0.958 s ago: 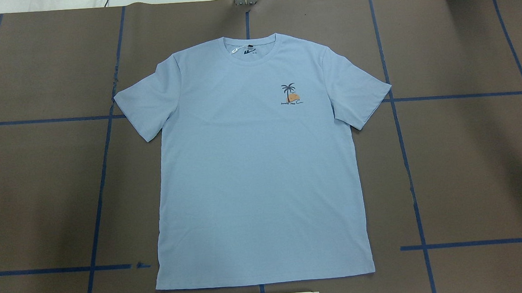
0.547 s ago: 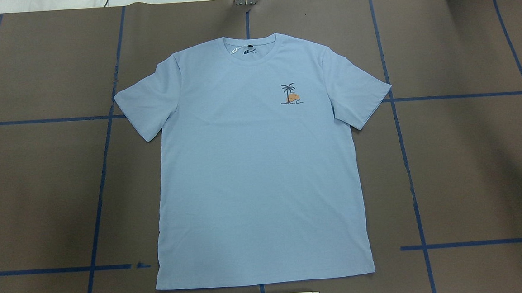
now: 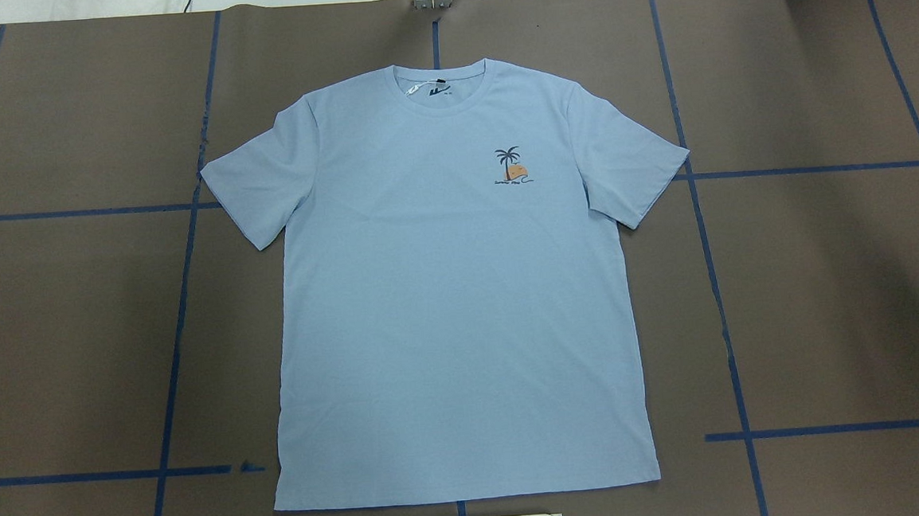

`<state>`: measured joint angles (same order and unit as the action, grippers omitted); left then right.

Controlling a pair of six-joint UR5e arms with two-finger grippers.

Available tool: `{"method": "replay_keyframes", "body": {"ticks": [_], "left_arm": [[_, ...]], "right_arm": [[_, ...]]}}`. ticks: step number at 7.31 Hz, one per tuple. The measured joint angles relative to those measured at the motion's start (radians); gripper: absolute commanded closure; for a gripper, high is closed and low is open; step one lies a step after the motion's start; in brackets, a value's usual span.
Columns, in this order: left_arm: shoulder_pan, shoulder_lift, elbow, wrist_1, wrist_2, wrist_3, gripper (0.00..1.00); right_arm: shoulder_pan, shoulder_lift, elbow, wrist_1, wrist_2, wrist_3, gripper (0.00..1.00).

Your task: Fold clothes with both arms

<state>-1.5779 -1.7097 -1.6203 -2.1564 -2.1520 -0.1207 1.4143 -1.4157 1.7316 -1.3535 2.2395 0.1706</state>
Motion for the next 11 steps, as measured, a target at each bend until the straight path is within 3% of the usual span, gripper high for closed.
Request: {"method": "replay_keyframes", "body": {"ticks": [3, 5, 6, 7, 11], "left_arm": [[0.004, -0.01, 0.004, -0.035, -0.003, -0.073, 0.0], [0.004, -0.007, 0.004, -0.039, -0.029, -0.077, 0.0], [0.005, -0.005, 0.005, -0.042, -0.038, -0.077, 0.0], [0.005, -0.003, 0.005, -0.044, -0.042, -0.077, 0.0], [0.006, 0.0, 0.005, -0.045, -0.045, -0.076, 0.0]], "right_arm": [[-0.138, 0.086, -0.124, 0.266, -0.008, 0.386, 0.11], [-0.269, 0.161, -0.208, 0.391, -0.123, 0.611, 0.24], [-0.338, 0.205, -0.248, 0.411, -0.208, 0.686, 0.27], [-0.396, 0.232, -0.276, 0.418, -0.273, 0.727, 0.39], [-0.523, 0.24, -0.332, 0.422, -0.377, 0.785, 0.43]]}}
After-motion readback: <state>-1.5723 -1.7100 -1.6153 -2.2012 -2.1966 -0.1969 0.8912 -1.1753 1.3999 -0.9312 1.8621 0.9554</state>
